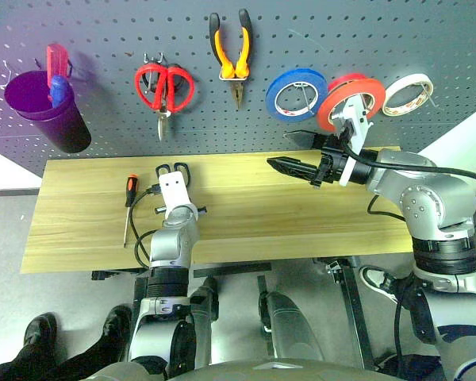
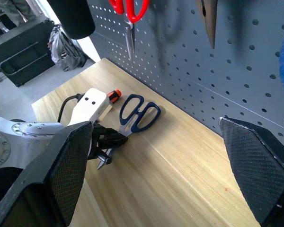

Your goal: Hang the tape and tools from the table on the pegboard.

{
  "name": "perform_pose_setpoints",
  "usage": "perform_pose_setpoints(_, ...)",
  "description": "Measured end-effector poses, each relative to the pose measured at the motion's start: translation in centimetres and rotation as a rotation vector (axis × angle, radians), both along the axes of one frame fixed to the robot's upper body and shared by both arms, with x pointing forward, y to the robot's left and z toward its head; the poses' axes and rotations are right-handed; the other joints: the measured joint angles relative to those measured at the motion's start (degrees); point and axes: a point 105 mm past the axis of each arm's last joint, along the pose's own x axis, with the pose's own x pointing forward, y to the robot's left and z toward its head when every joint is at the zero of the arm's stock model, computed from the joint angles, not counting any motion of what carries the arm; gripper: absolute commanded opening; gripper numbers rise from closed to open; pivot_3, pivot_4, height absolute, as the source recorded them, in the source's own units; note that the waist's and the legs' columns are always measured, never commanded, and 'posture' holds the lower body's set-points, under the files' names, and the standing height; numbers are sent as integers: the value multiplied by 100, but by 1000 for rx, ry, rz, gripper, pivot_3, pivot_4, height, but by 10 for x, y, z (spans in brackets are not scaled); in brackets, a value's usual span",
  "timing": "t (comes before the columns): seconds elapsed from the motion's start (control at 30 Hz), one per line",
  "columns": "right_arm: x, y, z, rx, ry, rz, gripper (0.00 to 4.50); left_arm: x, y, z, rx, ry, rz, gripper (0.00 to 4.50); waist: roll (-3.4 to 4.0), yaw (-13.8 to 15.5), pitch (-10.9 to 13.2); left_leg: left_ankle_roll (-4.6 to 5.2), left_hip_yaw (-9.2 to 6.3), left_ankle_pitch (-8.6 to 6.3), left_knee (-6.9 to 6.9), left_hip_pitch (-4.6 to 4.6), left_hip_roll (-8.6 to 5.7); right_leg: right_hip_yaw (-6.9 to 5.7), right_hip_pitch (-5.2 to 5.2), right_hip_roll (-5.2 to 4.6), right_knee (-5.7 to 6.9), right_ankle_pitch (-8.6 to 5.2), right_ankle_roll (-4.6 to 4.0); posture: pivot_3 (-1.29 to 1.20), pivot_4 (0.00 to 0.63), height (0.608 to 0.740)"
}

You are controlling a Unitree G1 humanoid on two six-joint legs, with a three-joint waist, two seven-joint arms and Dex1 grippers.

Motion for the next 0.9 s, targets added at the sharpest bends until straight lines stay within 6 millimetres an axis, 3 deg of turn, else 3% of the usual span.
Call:
perform_pose_setpoints(0.37,5,-2,-3,15,-2,-7,4500,-28,0,-1,-79,17,-72,628,-2,9,5,-2,-1,1,-12,-11,0,-1,-14,-1,-9,0,0,-59,381,740)
perform_pose_setpoints(0.67,12,-2,-8,19,3,-4,4500,-32,-1,19,-18,-54,-109,628,-2,28,6,-2,1,1,-13,-11,-2,-3,-14,-2,-9,0,0,-29,375,740)
perform_pose_setpoints(0.9,19,-7,4,69,21,15,4500,-34,6,29,10,-108,-141,628,-2,28,6,-2,1,1,-17,-10,-2,-7,-16,-2,-9,0,0,-4,361,740)
